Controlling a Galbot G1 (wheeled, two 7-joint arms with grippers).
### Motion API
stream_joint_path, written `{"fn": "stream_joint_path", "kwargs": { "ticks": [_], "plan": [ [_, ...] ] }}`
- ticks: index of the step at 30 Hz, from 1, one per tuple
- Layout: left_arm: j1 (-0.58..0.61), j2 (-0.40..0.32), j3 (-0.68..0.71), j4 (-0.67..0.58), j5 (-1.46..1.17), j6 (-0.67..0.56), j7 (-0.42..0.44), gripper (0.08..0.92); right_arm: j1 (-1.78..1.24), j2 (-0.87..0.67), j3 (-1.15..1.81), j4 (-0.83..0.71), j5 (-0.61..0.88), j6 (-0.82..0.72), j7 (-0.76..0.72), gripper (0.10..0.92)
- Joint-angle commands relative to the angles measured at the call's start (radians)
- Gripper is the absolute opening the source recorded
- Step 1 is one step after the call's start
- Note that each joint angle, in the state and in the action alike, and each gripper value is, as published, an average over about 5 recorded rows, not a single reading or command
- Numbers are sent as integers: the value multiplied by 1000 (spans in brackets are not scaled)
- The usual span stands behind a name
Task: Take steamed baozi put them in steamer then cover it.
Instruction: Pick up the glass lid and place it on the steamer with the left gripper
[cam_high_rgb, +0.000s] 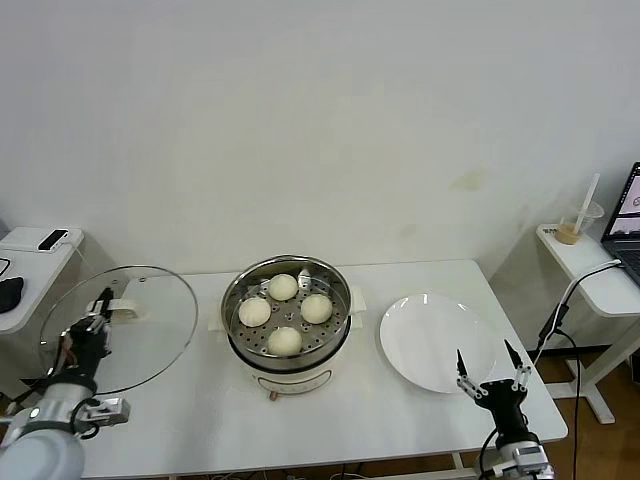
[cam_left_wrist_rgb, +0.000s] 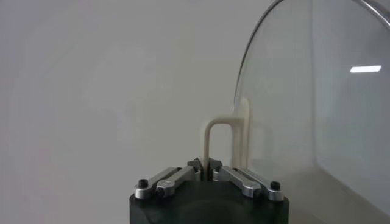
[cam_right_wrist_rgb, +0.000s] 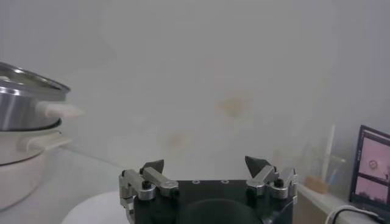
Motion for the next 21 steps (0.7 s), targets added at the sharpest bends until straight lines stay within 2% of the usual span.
{"fn": "stream_joint_path", "kwargs": {
  "ticks": [1, 6, 12, 21],
  "plan": [
    [-235, 10, 342, -43, 12, 164, 85, 134, 12, 6, -21, -23, -37, 5, 6, 823],
    [-353, -50, 477, -10, 64, 248, 139, 134, 31, 13, -52, -44, -48, 0, 10, 823],
    [-417, -123, 544, 36, 149, 298, 193, 134, 51, 38, -99, -70, -87, -8, 13, 823],
    [-490, -333, 625, 114, 287, 305, 230, 134, 70, 46, -123, -94, -122, -13, 10, 823]
  ]
}}
